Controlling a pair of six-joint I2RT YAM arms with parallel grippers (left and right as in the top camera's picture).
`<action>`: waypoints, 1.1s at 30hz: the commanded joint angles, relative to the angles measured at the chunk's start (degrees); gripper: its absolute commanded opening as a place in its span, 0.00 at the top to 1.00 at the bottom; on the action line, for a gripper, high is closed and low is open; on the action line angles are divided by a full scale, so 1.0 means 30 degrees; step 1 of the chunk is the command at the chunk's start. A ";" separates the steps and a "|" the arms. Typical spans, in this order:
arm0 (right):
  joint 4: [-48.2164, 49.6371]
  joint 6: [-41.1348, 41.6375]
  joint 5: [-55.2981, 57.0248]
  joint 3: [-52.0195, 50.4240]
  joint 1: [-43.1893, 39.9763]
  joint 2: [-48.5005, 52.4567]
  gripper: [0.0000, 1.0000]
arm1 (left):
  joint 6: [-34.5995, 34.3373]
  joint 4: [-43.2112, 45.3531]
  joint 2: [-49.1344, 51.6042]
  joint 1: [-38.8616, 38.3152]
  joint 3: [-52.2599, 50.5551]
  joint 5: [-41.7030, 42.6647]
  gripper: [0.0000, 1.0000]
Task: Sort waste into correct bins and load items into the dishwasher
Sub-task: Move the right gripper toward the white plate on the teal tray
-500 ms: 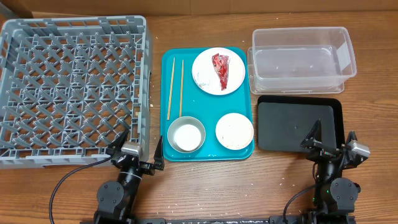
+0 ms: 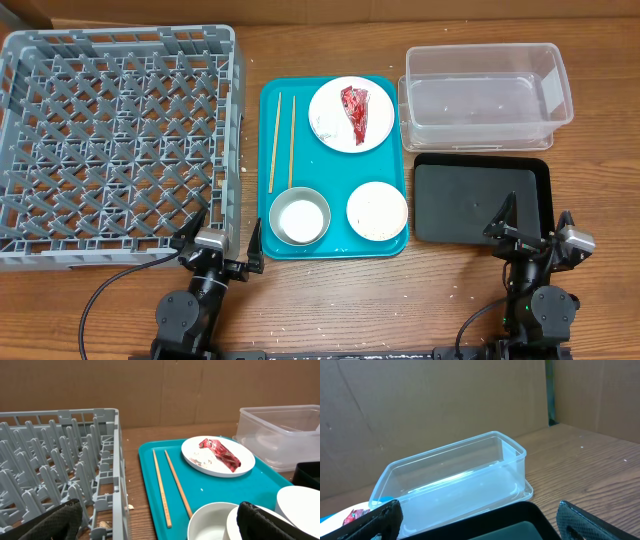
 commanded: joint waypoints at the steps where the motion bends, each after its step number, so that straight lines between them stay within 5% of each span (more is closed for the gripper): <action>1: 0.0138 0.0044 0.0131 -0.0204 -0.0124 -0.0189 0.00 | 0.0226 -0.0044 -0.0102 0.0117 -0.0051 -0.0189 0.00; 15: 0.0182 0.0051 -0.0415 -0.0204 -0.0124 -0.0189 0.00 | 0.0189 -0.0036 -0.0102 0.0109 -0.0051 0.0022 0.00; 22: -0.0160 0.0051 -0.7045 -0.0204 -0.0124 -0.0189 0.00 | -0.4517 0.0619 -0.0102 0.0073 -0.0051 0.1807 0.00; 28: 0.0525 0.0714 -1.1890 0.0291 -0.0124 -0.0189 0.00 | -0.4641 0.2171 -0.0095 0.0080 0.0707 0.3468 0.00; 33: -0.1676 0.1617 -1.3238 0.4080 -0.0124 0.0262 0.00 | -0.4648 -0.0146 0.0831 0.0087 0.4510 0.3286 0.00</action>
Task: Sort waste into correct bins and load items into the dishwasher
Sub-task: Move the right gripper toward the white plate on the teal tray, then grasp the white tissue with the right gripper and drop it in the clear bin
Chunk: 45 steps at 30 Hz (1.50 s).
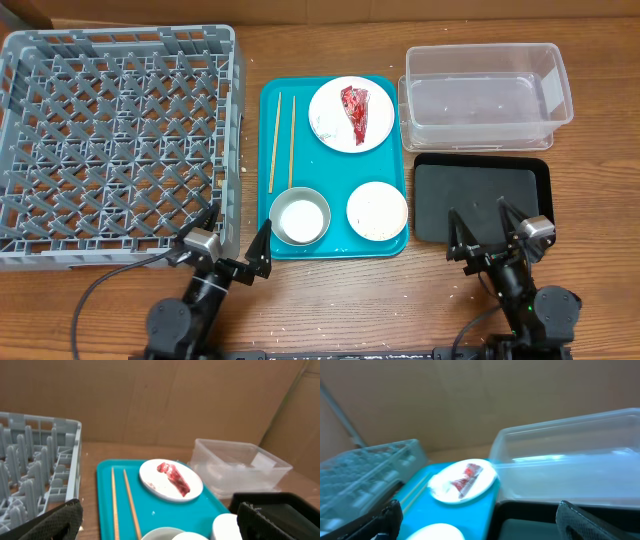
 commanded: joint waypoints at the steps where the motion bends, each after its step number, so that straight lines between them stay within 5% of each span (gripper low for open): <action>1: -0.1268 0.0860 -0.2222 0.4175 -0.0124 0.0590 0.00 | -0.0444 -0.1508 0.1188 0.0087 0.3993 0.0415 0.00; 8: -0.7155 0.0860 -0.3140 1.3682 -0.0124 0.6863 0.00 | -0.0459 -0.8750 0.8000 0.0080 1.2764 0.1683 0.00; 15: -1.7354 -0.1188 -0.3687 2.5900 -0.0124 1.6881 0.00 | -0.0452 -1.7711 1.6764 0.0080 2.3474 0.3519 0.00; 19: -1.8928 -0.0721 -0.4532 2.8480 -0.0124 1.9788 0.00 | -0.0459 -1.9671 1.8863 0.0080 2.6039 0.3650 0.00; 25: -1.7129 -0.0255 -0.5996 2.8596 0.1559 2.3066 0.00 | -0.0452 -2.0684 2.0130 0.0080 2.6199 0.4153 0.00; 32: -1.5030 -0.0597 0.0255 2.9755 0.7380 2.8429 0.00 | -0.0452 -2.1864 2.1434 0.0080 2.6199 0.3956 0.00; 39: -1.0397 -0.0954 0.3825 2.9842 0.9559 3.4177 0.00 | -0.0452 -2.2236 2.2921 0.0080 2.6199 0.3963 0.00; 45: -0.7475 -0.0809 0.3679 2.9842 0.9486 3.8577 0.24 | -0.0459 -2.2491 2.4261 0.0080 2.6199 0.3978 0.00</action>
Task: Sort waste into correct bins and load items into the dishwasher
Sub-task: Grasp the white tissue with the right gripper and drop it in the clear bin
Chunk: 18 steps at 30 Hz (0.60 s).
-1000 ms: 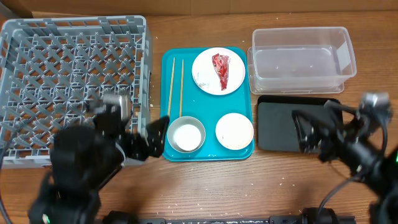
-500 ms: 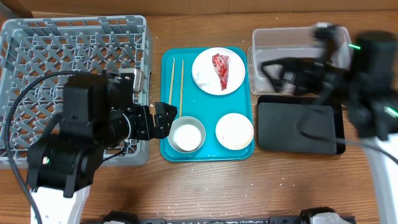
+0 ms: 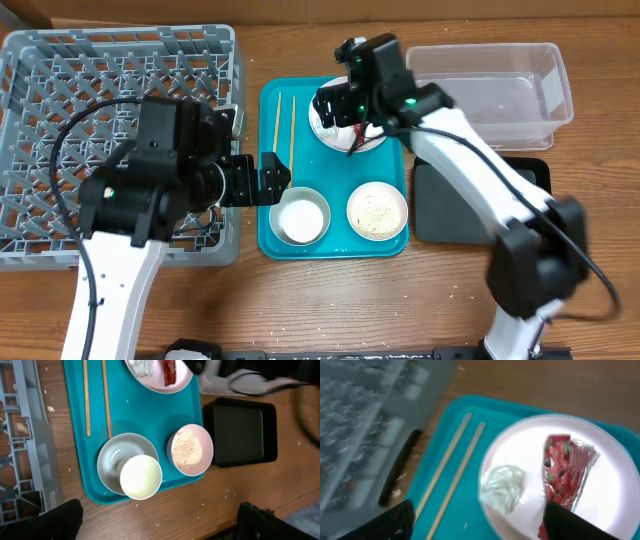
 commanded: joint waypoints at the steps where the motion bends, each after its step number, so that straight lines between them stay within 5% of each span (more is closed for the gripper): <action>1: 0.0736 0.0073 0.0372 0.0430 -0.0087 0.1982 0.28 | -0.0036 -0.0226 0.0801 0.0080 0.0364 0.0270 0.00; 2: 0.0823 0.0073 0.0270 0.0430 -0.0044 0.2463 0.31 | -0.0029 -0.0568 0.0954 0.0080 0.0364 0.0277 0.00; 4: 0.0816 0.0073 0.0211 0.0423 0.0117 0.3555 0.37 | -0.0022 -0.0335 0.1188 0.0080 0.0401 0.1523 0.26; 7: 0.0678 0.0080 -0.0095 0.0415 0.0197 0.4364 0.43 | 0.0277 0.0357 0.0780 -0.0138 0.0896 0.3082 0.36; 9: 0.0663 0.0073 -0.0430 0.0415 0.0204 0.4597 0.51 | 0.0714 0.0364 0.0117 -0.0510 0.1741 0.2586 0.31; 11: 0.0510 0.0073 -0.0481 0.0423 0.0204 0.4495 0.83 | 0.1158 0.0073 -0.0765 -0.0940 0.2761 0.1581 0.21; 15: 0.0124 0.0066 -0.1100 0.0444 -0.0022 0.2820 0.89 | 0.1865 -0.0364 -0.2805 -0.1399 0.3883 -0.0430 0.02; 18: -0.0430 0.0066 -0.0969 0.0444 -0.0648 -0.0226 0.96 | 0.2492 -0.0576 -0.4809 -0.1421 0.3905 -0.0750 0.00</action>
